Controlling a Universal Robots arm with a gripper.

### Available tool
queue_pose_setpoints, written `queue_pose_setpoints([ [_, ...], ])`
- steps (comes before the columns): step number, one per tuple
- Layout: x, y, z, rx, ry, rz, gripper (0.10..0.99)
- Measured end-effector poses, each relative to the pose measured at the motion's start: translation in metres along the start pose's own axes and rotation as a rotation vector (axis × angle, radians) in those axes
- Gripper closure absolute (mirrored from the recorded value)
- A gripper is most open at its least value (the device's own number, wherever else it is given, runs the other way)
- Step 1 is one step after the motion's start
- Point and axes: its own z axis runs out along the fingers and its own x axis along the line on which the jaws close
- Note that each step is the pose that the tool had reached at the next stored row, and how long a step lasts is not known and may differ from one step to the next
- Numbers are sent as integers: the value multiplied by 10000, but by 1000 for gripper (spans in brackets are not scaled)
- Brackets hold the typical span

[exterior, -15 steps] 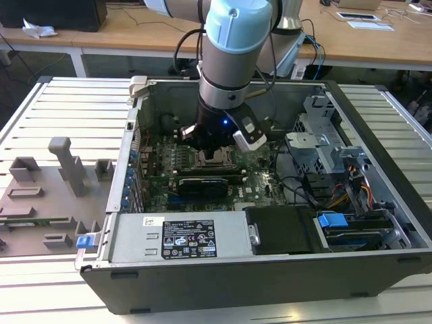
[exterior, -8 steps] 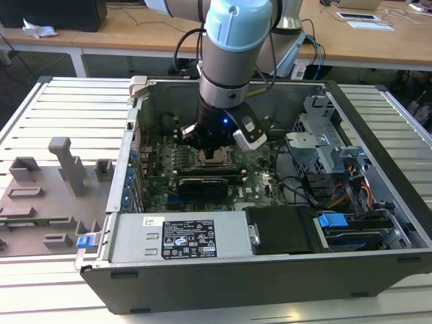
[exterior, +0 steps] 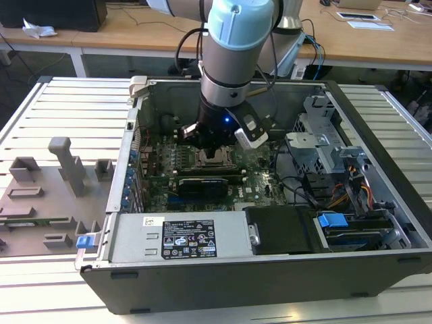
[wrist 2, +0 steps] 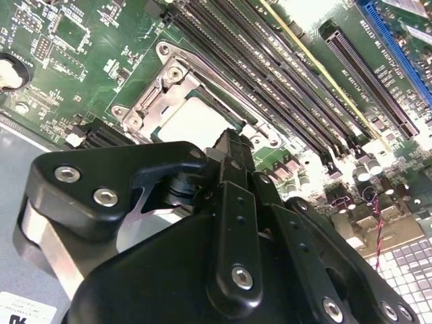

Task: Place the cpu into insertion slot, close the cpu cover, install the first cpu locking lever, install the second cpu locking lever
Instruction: 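Install the second cpu locking lever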

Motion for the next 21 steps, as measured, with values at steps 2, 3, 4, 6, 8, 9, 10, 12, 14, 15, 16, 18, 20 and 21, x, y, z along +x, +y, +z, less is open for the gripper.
queue_pose_setpoints([
  [2,-14,6,-1,3,6,2,980],
  [3,-16,6,-2,2,7,1,980],
  [4,-20,7,-3,1,7,1,980],
  [6,-28,8,-5,1,8,1,980],
  [8,-38,11,-10,-1,9,2,980],
  [9,-40,11,-12,-1,9,2,980],
  [10,-42,12,-16,0,10,2,980],
  [12,-46,16,-40,1,10,3,980],
  [14,-47,29,-110,1,11,3,980],
  [15,-47,33,-134,0,10,2,980],
  [16,-46,37,-151,0,10,2,980],
  [18,-46,44,-186,1,10,3,980],
  [20,-45,49,-215,0,10,2,980],
  [21,-45,54,-239,1,10,2,980],
])
